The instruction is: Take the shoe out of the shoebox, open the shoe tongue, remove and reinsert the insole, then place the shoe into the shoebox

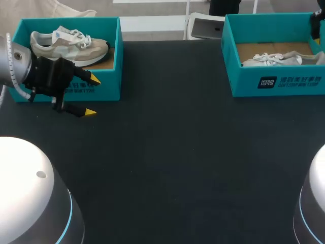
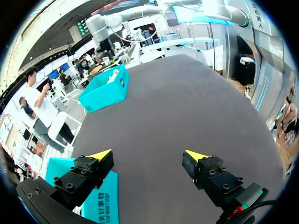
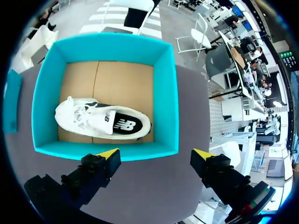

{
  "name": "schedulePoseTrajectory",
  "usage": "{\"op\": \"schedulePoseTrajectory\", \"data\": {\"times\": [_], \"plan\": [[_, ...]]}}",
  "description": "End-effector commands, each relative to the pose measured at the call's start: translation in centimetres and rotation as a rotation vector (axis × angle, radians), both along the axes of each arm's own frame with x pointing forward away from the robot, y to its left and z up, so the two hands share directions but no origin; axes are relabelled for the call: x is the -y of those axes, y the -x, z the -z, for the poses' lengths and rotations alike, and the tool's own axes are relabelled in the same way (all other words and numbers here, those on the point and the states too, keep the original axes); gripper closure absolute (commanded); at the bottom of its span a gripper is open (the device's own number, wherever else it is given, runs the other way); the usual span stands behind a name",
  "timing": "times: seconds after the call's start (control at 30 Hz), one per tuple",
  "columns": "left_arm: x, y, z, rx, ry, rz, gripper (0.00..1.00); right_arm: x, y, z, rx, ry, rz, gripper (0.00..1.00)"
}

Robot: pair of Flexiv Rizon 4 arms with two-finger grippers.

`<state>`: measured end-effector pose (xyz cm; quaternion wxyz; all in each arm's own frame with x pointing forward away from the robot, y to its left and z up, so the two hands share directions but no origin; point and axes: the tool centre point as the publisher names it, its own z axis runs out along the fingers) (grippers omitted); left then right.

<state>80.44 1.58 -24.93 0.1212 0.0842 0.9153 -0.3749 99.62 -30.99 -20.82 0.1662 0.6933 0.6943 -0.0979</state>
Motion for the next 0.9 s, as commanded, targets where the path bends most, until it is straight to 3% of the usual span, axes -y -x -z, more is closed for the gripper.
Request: {"op": "schedulePoseTrajectory", "data": {"times": [0.03,0.2,0.27,0.37,0.47,0.7,0.9], "plan": [[0.0,0.0,0.0,0.0,-0.003,0.0,0.0,-0.3,1.7,-1.6,0.056,-0.003,-0.023,0.0],[0.0,0.0,0.0,0.0,-0.003,0.0,0.0,-0.3,1.7,-1.6,0.056,-0.003,-0.023,0.0],[-0.4,-1.0,-1.4,0.103,-0.065,0.136,0.0,-0.3,1.7,-1.6,0.056,-0.003,-0.023,0.0],[-1.3,-3.7,-2.6,0.364,-0.264,0.331,0.0,-0.3,1.7,-1.6,0.056,-0.003,-0.023,0.0],[-2.5,-6.0,-3.8,0.484,-0.407,0.5,0.0,-0.3,1.7,-1.6,0.056,-0.003,-0.023,0.0],[-4.4,-7.8,-5.4,0.514,-0.669,0.746,0.0,-0.3,1.7,-1.6,0.056,-0.003,-0.023,0.0],[-4.4,-7.8,-5.4,0.514,-0.669,0.746,0.0,-0.3,1.7,-1.6,0.056,-0.003,-0.023,0.0]]}}
